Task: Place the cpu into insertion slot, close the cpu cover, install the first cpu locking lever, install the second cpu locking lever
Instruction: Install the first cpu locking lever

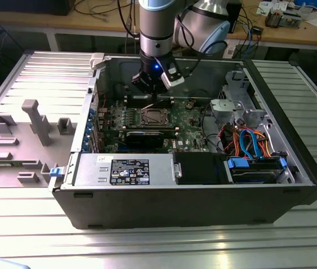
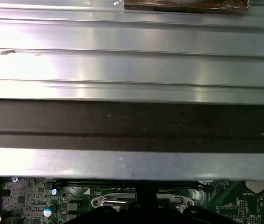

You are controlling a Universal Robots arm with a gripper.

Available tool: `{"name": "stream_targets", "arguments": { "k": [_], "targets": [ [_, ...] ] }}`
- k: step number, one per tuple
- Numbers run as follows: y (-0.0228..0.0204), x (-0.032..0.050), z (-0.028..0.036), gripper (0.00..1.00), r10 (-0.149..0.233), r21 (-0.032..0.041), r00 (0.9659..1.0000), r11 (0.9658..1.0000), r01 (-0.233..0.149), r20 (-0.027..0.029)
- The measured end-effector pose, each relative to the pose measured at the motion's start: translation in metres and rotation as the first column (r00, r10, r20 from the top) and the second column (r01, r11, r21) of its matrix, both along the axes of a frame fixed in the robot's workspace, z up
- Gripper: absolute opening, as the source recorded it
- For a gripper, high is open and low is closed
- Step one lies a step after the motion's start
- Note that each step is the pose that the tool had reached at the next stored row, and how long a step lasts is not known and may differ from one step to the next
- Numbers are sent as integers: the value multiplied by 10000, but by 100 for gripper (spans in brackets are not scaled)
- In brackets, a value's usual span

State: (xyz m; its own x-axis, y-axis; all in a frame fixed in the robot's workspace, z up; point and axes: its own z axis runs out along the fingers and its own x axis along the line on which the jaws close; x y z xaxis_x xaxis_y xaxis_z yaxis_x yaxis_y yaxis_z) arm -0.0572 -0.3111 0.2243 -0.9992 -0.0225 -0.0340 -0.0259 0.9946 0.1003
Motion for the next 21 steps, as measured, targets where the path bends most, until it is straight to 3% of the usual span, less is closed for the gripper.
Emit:
{"name": "stream_targets", "arguments": {
  "k": [11,21],
  "targets": [
    [0,167,-109,11,-24,0,10000,10000,24,-3],
    [0,176,-150,11,-28,1,10000,10000,28,-2]
  ]
}}
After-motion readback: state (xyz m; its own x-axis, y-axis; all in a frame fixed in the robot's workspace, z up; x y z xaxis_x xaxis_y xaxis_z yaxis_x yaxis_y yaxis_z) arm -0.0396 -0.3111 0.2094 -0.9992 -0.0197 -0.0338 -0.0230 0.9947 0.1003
